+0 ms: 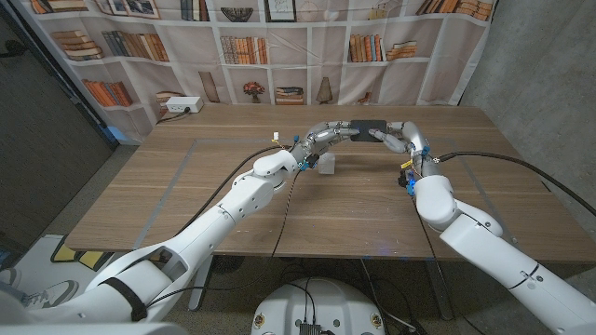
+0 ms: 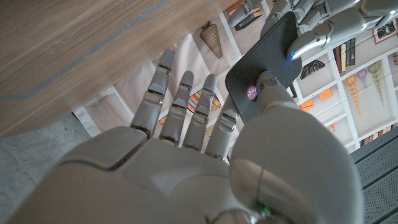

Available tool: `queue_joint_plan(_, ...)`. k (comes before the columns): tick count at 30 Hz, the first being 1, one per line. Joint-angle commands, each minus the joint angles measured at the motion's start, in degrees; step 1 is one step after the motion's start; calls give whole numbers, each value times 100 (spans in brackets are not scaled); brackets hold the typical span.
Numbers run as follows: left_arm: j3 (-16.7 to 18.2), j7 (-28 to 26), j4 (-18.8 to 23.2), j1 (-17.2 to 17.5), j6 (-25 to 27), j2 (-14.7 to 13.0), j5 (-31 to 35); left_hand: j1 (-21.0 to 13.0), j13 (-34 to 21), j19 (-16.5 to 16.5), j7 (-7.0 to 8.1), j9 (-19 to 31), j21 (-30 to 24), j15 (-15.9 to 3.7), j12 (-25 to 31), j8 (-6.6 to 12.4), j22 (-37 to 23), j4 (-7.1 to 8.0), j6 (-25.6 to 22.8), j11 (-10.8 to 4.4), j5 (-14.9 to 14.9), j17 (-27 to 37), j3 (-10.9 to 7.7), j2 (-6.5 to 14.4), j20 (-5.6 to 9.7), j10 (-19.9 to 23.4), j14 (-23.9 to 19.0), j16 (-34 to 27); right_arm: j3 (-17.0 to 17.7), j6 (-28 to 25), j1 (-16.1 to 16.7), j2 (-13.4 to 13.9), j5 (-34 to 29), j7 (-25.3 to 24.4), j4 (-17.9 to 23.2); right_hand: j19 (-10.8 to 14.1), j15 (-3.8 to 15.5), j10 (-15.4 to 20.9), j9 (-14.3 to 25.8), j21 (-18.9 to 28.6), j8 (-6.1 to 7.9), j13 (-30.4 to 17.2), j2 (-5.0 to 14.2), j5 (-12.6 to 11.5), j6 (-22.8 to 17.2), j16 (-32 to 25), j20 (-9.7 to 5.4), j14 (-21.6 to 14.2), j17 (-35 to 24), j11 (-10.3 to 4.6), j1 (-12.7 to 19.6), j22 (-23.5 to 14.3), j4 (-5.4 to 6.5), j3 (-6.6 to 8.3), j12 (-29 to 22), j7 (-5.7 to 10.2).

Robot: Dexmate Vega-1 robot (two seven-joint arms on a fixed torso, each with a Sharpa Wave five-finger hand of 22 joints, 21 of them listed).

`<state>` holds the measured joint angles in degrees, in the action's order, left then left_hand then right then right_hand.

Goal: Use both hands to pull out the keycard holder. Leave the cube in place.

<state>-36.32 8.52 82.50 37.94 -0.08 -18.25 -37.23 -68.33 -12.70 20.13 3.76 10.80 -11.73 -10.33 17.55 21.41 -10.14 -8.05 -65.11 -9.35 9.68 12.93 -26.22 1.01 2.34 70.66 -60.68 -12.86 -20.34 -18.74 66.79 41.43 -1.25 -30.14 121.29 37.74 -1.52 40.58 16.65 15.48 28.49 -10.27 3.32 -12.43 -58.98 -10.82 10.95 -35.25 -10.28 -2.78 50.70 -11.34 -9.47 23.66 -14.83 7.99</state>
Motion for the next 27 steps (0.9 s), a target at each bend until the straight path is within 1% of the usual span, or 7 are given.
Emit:
queue_joint_plan(1,22,-39,-36,-20,-46,24,31,38,-1398,13,-258,18,13,-255,19,20,-5,69,-256,-49,32,29,-100,32,342,118,-48,-18,-44,-231,-113,84,-11,130,51,-8,-21,16,1,18,32,-9,85,-55,-58,6,-34,-38,-10,-38,37,-14,-7,81,29,-84)
queue_joint_plan(5,36,-57,-58,-18,-72,38,30,33,-1403,18,-251,18,11,-252,16,17,-5,66,-252,-55,34,29,-104,34,335,116,-43,-13,-48,-288,-126,67,3,115,58,-13,-31,9,29,17,52,-9,85,-91,-49,14,-48,-53,-7,-47,69,-14,-14,120,52,-222)
queue_joint_plan(7,46,-65,-66,-16,-80,43,24,24,-1406,26,-247,19,8,-261,15,16,-5,58,-254,-56,34,34,-103,32,329,117,-51,-19,-48,-296,-128,58,6,99,54,-8,-30,12,39,19,54,-9,85,-102,-34,15,-50,-61,-6,-46,75,-14,-14,130,56,-242)
queue_joint_plan(10,56,-73,-84,-21,-98,47,27,28,-1407,109,-245,19,-24,-233,8,11,-7,63,-251,-50,33,36,-104,36,157,123,-55,-19,-64,-304,-133,64,-29,67,48,-20,-35,26,54,15,89,-10,79,-124,-93,20,-49,-65,-5,-37,84,-15,-15,147,62,-229)
queue_joint_plan(12,63,-73,-102,-25,-114,56,25,34,-1392,142,-242,19,-35,-228,0,15,-7,64,-264,-53,32,39,-98,29,128,136,-77,-29,-71,-317,-132,62,-48,44,52,-25,-46,48,28,14,117,-10,18,-145,-194,29,-38,-70,1,-50,84,-14,-27,150,68,-158)
queue_joint_plan(20,72,-32,-177,-67,-137,72,18,52,-1379,174,-262,19,-40,-205,-13,9,-7,73,-265,-47,34,18,-110,25,89,157,-87,-11,-59,-373,-122,15,-47,-36,59,-32,-40,74,-17,11,99,-10,-54,-168,-213,37,-22,-72,1,-41,66,-13,-21,153,79,-56)
queue_joint_plan(27,85,-5,-209,-89,-135,64,12,67,-1392,196,-260,20,-41,-202,-21,1,-7,83,-260,-44,35,5,-122,28,15,154,-119,-8,-69,-418,-139,-20,-39,-68,50,-18,-49,147,-58,17,81,-10,-86,-197,-228,30,-24,-106,-1,-15,52,-13,-10,169,71,-68)
